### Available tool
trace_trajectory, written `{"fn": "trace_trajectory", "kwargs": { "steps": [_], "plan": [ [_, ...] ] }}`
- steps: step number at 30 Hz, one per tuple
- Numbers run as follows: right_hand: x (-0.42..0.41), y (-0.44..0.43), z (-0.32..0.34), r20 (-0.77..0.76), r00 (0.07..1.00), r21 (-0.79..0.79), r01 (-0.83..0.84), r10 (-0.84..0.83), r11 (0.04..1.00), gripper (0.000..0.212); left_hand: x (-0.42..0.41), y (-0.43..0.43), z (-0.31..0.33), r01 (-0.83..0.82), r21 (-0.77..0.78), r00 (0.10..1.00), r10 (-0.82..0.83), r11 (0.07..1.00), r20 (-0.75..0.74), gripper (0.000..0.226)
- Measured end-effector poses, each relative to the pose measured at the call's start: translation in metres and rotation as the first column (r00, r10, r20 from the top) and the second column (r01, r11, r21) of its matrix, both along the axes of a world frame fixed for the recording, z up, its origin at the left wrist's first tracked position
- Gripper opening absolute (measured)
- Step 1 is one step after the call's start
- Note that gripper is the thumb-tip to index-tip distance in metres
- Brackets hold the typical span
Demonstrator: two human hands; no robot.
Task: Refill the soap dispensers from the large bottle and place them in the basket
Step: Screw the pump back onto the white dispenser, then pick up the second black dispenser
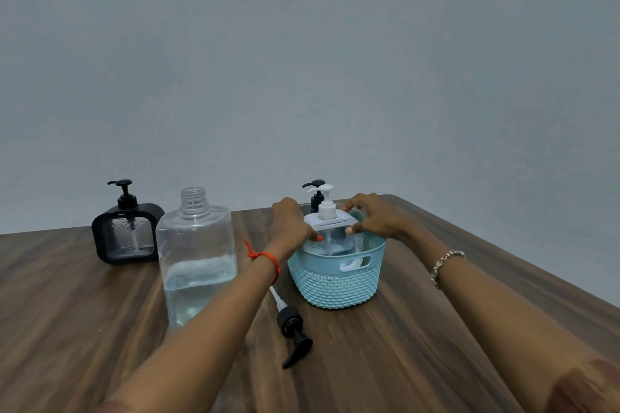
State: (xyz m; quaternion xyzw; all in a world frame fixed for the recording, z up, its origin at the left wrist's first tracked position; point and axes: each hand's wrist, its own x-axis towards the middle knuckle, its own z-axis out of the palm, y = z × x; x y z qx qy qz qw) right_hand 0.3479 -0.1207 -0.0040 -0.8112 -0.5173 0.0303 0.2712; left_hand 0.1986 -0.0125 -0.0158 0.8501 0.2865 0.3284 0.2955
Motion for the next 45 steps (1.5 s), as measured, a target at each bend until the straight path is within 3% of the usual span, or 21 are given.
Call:
{"fn": "trace_trajectory", "kwargs": {
  "steps": [14, 19, 21, 23, 24, 25, 27, 30, 33, 37, 41, 45],
  "plan": [
    [-0.010, -0.007, -0.003, 0.094, 0.995, 0.096, 0.035, -0.044, 0.995, 0.034, 0.006, -0.003, -0.008, -0.005, 0.118, 0.998, 0.013, 0.993, -0.067, 0.055],
    [-0.022, -0.011, 0.003, 0.155, 0.984, 0.043, 0.080, -0.085, 0.996, 0.041, -0.007, -0.015, 0.003, 0.033, 0.183, 0.999, -0.026, 0.983, -0.038, 0.053],
    [-0.033, -0.010, 0.009, 0.162, 0.981, 0.099, 0.092, -0.108, 0.991, 0.041, -0.018, -0.020, 0.012, 0.050, 0.181, 0.998, -0.054, 0.982, 0.022, 0.053],
    [-0.050, -0.008, 0.017, 0.151, 0.981, 0.248, 0.083, -0.123, 0.965, 0.035, -0.034, -0.027, 0.024, 0.059, 0.177, 0.993, -0.076, 0.982, 0.091, 0.034],
    [-0.061, -0.005, 0.023, 0.144, 0.981, 0.334, 0.079, -0.134, 0.939, 0.033, -0.044, -0.029, 0.032, 0.069, 0.171, 0.986, -0.093, 0.983, 0.136, 0.017],
    [-0.074, -0.003, 0.029, 0.137, 0.979, 0.420, 0.083, -0.154, 0.904, 0.030, -0.055, -0.032, 0.039, 0.069, 0.175, 0.981, -0.099, 0.982, 0.169, 0.014],
    [-0.103, 0.003, 0.043, 0.096, 0.972, 0.594, 0.116, -0.213, 0.796, 0.024, -0.081, -0.034, 0.056, 0.057, 0.236, 0.969, -0.111, 0.970, 0.221, 0.031],
    [-0.153, 0.012, 0.065, -0.007, 0.984, 0.808, 0.112, -0.181, 0.578, 0.015, -0.131, -0.038, 0.079, 0.020, 0.343, 0.917, -0.154, 0.939, 0.369, 0.025],
    [-0.204, 0.025, 0.083, 0.000, 0.996, 0.900, 0.037, -0.087, 0.434, 0.013, -0.181, -0.028, 0.091, -0.070, 0.358, 0.834, -0.143, 0.931, 0.533, 0.018],
    [-0.272, 0.052, 0.088, 0.072, 0.993, 0.937, -0.099, 0.090, 0.335, 0.015, -0.234, 0.008, 0.084, -0.233, 0.238, 0.735, 0.010, 0.943, 0.678, 0.016],
    [-0.325, 0.096, 0.057, 0.129, 0.963, 0.889, -0.218, 0.237, 0.403, 0.021, -0.264, 0.058, 0.050, -0.347, 0.065, 0.722, 0.223, 0.935, 0.655, 0.028],
    [-0.341, 0.155, 0.010, -0.084, 0.961, 0.755, -0.113, 0.265, 0.646, 0.037, -0.277, 0.111, 0.006, -0.366, -0.133, 0.842, 0.389, 0.921, 0.373, 0.060]
  ]
}}
